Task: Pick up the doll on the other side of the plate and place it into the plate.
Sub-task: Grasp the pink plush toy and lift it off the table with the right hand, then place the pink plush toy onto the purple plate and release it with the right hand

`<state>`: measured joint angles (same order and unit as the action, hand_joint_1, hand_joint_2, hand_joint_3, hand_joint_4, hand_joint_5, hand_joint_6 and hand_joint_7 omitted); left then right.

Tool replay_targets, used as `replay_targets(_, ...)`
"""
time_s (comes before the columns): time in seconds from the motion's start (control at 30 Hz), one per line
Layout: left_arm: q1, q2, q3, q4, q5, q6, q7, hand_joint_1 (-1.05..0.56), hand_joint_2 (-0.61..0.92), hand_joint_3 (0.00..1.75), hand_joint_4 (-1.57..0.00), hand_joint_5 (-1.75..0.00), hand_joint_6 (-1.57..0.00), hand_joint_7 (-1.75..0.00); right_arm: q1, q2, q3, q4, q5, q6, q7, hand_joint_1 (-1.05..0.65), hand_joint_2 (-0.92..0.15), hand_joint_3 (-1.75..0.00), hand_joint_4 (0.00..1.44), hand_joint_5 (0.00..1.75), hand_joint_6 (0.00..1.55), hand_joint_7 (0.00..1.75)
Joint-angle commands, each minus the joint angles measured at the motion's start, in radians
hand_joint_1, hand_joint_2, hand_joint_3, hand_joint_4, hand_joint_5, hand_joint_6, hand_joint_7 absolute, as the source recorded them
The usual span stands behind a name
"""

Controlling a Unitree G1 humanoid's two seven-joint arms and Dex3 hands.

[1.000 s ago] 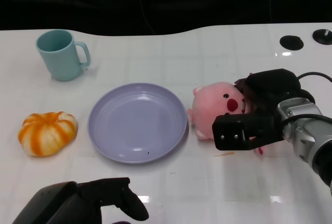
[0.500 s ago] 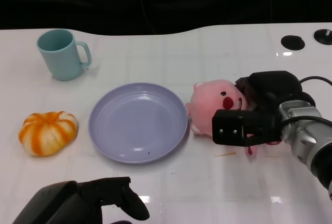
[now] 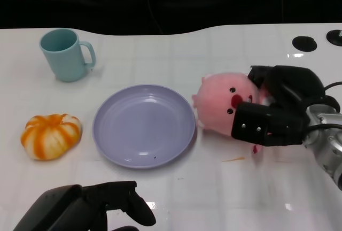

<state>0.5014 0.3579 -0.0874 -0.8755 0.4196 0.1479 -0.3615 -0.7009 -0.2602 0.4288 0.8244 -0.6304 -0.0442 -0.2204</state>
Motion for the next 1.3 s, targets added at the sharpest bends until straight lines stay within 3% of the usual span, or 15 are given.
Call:
replay_targets(0.03,0.011,0.012,-0.021,-0.009,0.012,-0.049,0.003,-0.21,0.90,0.38,-0.64,-1.70,-0.74,-0.87,0.025,-0.027,-0.050,-0.052,0.029,-0.019,-0.024,-0.24,-0.56,-0.96,0.99,1.75,0.76,1.75)
replay_targets(0.13,0.013,0.013,-0.019,-0.010,0.011,-0.050,0.004,-0.20,0.89,0.38,-0.64,-1.70,-0.75,-0.86,0.033,-0.036,-0.066,-0.084,0.028,-0.014,-0.021,-0.22,-0.48,-1.14,0.98,1.75,0.76,1.75)
replay_targets(0.37,0.020,0.016,-0.009,0.001,-0.004,-0.067,0.001,-0.20,0.89,0.39,-0.64,-1.65,-0.74,-0.86,0.057,-0.025,-0.126,-0.173,0.062,0.000,-0.015,-0.17,-0.43,-1.19,0.98,1.75,0.79,1.75)
replay_targets(0.5,0.008,0.015,-0.015,0.001,0.000,-0.060,-0.003,-0.21,0.90,0.38,-0.63,-1.63,-0.74,-0.86,0.064,-0.024,-0.129,-0.236,0.071,-0.009,0.009,-0.20,-0.36,-1.35,1.00,1.75,0.81,1.75)
replay_targets(0.6,0.004,0.013,-0.024,0.004,0.009,-0.060,0.001,-0.21,0.90,0.37,-0.65,-1.62,-0.74,-0.85,0.062,-0.008,-0.123,-0.290,0.073,0.005,0.041,-0.21,-0.36,-1.36,0.98,1.75,0.79,1.75)
replay_targets(0.9,0.008,0.010,-0.064,0.003,0.042,-0.069,0.018,-0.21,0.91,0.38,-0.63,-1.69,-0.74,-0.86,0.007,0.102,-0.099,-0.376,0.086,0.026,0.136,-0.22,-0.33,-1.39,1.01,1.75,0.78,1.75)
replay_targets(1.13,-0.003,-0.002,-0.100,-0.007,0.073,-0.039,0.017,-0.21,0.91,0.38,-0.62,-1.70,-0.74,-0.87,-0.078,0.212,-0.051,-0.329,0.074,0.123,0.230,-0.24,-0.33,-1.41,1.00,1.75,0.79,1.75)
replay_targets(1.3,-0.004,-0.007,-0.120,-0.013,0.090,-0.030,0.019,-0.22,0.91,0.39,-0.62,-1.72,-0.73,-0.89,-0.125,0.285,-0.010,-0.252,0.065,0.146,0.233,-0.23,-0.33,-1.36,1.01,1.75,0.79,1.75)
